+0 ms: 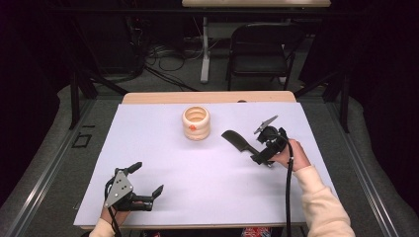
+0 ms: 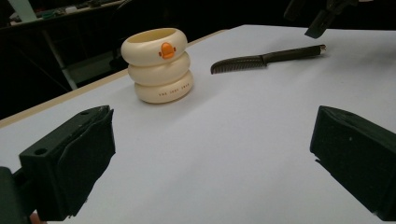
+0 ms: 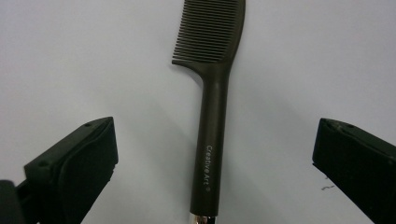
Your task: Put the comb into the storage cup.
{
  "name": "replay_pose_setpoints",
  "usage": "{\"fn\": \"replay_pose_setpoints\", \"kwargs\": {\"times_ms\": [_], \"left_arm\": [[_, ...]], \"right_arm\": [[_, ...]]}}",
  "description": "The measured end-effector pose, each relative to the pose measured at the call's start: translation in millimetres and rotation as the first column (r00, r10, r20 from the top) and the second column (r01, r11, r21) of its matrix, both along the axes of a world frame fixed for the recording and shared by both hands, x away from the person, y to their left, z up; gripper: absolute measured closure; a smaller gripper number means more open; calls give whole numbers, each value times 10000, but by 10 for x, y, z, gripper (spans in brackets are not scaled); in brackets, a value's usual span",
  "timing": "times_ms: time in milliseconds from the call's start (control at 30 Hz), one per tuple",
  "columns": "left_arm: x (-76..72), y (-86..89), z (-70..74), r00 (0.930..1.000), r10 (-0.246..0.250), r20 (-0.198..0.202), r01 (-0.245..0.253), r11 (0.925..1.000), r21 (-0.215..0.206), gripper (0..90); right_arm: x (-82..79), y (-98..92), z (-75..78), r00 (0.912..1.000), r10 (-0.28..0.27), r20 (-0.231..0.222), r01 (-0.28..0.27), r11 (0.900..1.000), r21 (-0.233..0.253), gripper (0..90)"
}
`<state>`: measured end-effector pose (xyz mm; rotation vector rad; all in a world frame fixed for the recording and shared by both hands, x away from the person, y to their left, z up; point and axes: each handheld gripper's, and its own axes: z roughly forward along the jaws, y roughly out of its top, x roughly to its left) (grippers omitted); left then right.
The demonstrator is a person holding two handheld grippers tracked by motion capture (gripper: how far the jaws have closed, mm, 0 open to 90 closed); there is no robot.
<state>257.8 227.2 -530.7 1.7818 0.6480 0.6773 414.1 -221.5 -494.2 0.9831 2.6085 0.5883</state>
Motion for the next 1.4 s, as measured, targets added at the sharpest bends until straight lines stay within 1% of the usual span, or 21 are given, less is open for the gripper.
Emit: {"fn": "replay_pose_setpoints", "kwargs": {"times_ms": [167,200,333,433,467,500,533,567,600,633,667,700,800,833,900,967,1033,1133,1200,1300,1400], "left_arm": [[0,1,-1,10000,5,-1,-5,10000,15,0],[1,0,0,10000,1,11,-1,10000,20,0],[0,-5,-2,10000,15,-16,-15,10000,8,0],[1,-5,-2,10000,4,-7,-4,10000,18,0],[1,-5,-2,10000,9,-15,-9,10000,2,0],[0,-6,-3,10000,16,-19,-16,10000,1,0],[0,-5,-3,10000,18,-21,-18,10000,-4,0],[2,-4,-3,10000,16,-15,-16,10000,20,0],[2,-5,-3,10000,13,-18,-13,10000,24,1],[2,-5,-3,10000,7,-22,-7,10000,18,0],[2,-5,-3,10000,6,-18,-6,10000,25,1],[2,-5,-3,10000,11,-14,-11,10000,27,1],[3,-6,-3,10000,12,-17,-12,10000,29,0],[3,-6,-4,10000,9,-20,-9,10000,28,1],[3,-6,-4,10000,10,-23,-9,10000,30,0],[3,-5,-4,10000,10,-20,-10,10000,34,0],[3,-7,-5,10000,6,-27,-6,10000,25,0],[3,-8,-5,10000,2,-29,-2,10000,29,1],[3,-7,-6,10000,4,-29,-4,10000,20,0],[2,-6,-5,10000,-3,-26,3,10000,24,0],[3,-6,-5,10000,-1,-30,1,10000,21,0]], "right_arm": [[37,68,-15,9999,102,-89,-101,9999,34,0],[53,82,-9,9996,236,-136,-237,9997,-29,0],[78,141,-21,9996,248,-150,-247,9997,36,0],[92,177,-37,9993,256,-257,-257,9997,-43,0],[108,180,-38,9987,407,-302,-413,9990,-189,0],[105,191,-54,9993,234,-308,-238,9997,-105,0],[112,193,-52,9989,224,-420,-235,9994,-261,0],[123,193,-69,9992,231,-326,-238,9995,-213,0],[134,191,-64,9988,249,-421,-264,9990,-368,16],[136,195,-86,9993,186,-316,-193,9996,-225,39],[148,193,-86,9989,287,-370,-300,9989,-349,62],[145,198,-92,9990,146,-420,-161,9992,-357,87],[165,201,-103,9991,172,-400,-190,9988,-462,156],[162,209,-107,9991,16,-425,-36,9989,-475,174],[176,213,-110,9993,67,-375,-89,9982,-589,270],[188,221,-118,9992,45,-408,-71,9979,-638,324],[202,231,-128,9992,37,-406,-68,9970,-775,407],[218,253,-144,9987,22,-512,-68,9958,-910,477],[233,268,-164,9991,-31,-431,-14,9945,-1048,506],[253,286,-186,9984,-14,-559,-54,9926,-1210,553],[263,298,-199,9985,28,-550,-98,9917,-1282,594]]}}
